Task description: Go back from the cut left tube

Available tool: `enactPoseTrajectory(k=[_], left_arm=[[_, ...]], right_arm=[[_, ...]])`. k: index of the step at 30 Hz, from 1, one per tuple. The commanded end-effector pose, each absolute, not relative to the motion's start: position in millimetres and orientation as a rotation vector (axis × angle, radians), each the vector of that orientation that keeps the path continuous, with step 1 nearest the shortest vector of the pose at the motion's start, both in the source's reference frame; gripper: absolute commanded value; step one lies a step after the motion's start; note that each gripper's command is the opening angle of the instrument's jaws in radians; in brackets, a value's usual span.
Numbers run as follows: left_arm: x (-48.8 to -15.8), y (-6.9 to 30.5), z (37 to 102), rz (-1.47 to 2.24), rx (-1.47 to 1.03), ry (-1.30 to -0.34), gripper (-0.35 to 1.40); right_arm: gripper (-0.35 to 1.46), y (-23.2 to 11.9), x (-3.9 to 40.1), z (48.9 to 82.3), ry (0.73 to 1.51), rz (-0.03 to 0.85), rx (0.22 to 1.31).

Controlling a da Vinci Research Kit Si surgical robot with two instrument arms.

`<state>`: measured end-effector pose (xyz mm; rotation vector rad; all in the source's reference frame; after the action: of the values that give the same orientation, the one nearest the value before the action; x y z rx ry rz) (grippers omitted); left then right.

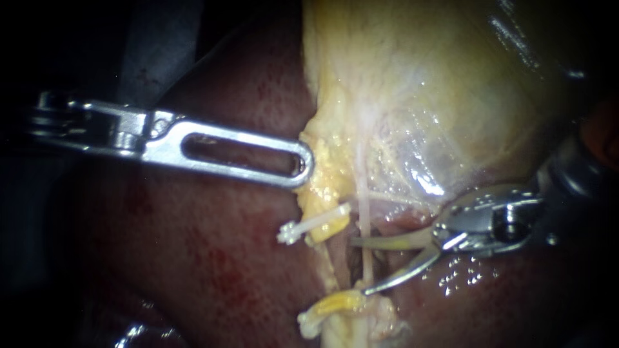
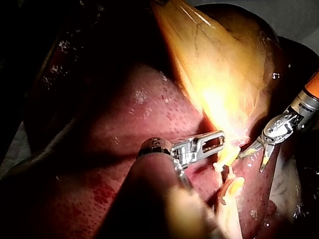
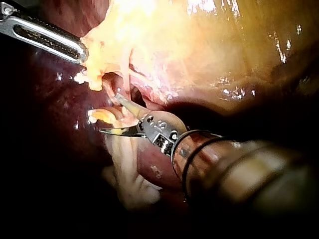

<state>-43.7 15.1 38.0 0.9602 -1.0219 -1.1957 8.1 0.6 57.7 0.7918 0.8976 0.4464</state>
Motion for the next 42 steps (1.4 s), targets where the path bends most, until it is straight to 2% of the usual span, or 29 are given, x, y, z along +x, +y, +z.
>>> enactPoseTrajectory(k=[1,14,23,42], left_arm=[[-43.7,15.1,38.0,-1.195,0.96,-1.022,-0.35],[-43.7,15.1,38.5,-1.194,0.957,-1.023,-0.35],[-43.8,15.1,38.8,-1.194,0.955,-1.023,-0.35],[-45.3,14.0,41.2,-1.197,0.929,-1.026,-0.35]], right_arm=[[1.2,0.9,7.5,57.4,0.903,0.442,0.779],[1.26,5.6,1.3,54.2,0.94,0.429,0.671],[1.3,8.2,-0.8,52.8,0.952,0.429,0.592],[1.3,8.3,-1.9,52.5,0.948,0.445,0.561]])
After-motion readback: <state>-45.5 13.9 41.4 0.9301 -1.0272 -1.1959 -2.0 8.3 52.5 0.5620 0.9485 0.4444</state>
